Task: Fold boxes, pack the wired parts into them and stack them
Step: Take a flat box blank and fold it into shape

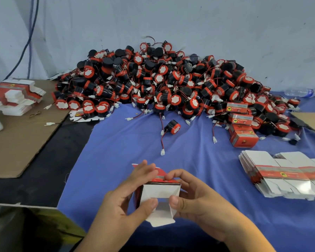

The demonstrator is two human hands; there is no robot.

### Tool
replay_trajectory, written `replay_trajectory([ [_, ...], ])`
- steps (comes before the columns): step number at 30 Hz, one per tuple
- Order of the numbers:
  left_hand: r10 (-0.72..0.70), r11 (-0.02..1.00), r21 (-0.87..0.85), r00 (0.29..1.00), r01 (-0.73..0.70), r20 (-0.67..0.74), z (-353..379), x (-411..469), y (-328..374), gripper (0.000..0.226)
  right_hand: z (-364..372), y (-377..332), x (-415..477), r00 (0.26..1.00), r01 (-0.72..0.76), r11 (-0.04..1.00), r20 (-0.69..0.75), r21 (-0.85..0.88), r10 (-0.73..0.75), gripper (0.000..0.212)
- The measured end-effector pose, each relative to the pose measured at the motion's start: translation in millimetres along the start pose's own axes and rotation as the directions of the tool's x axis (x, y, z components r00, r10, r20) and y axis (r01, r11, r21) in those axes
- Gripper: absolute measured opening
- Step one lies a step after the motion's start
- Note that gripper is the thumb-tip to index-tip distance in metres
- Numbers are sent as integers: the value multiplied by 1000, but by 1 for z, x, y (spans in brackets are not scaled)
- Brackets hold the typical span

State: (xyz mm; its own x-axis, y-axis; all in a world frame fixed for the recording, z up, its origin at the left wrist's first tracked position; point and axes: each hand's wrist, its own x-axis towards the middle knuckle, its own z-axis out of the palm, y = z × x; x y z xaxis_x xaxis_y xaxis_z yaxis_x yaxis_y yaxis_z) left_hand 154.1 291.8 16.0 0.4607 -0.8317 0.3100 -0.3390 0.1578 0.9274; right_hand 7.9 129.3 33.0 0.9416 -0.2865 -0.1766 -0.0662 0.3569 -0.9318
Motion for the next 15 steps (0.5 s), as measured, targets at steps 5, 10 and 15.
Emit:
replay_trajectory([
  [5, -4, 998, 64, 999, 2, 34, 1, -1, 0, 52, 4, 8, 3, 995, 35, 999, -98, -26, -37, 29],
  [10, -144, 983, -137, 972, 120, -184, 13, -6, -8, 51, 23, 16, 4, 905, 179, 899, -292, -400, -310, 34],
  [15, -227, 957, -242, 931, 159, -287, 15, -5, -7, 45, 16, 23, -5, 888, 280, 844, -210, -456, -408, 25],
])
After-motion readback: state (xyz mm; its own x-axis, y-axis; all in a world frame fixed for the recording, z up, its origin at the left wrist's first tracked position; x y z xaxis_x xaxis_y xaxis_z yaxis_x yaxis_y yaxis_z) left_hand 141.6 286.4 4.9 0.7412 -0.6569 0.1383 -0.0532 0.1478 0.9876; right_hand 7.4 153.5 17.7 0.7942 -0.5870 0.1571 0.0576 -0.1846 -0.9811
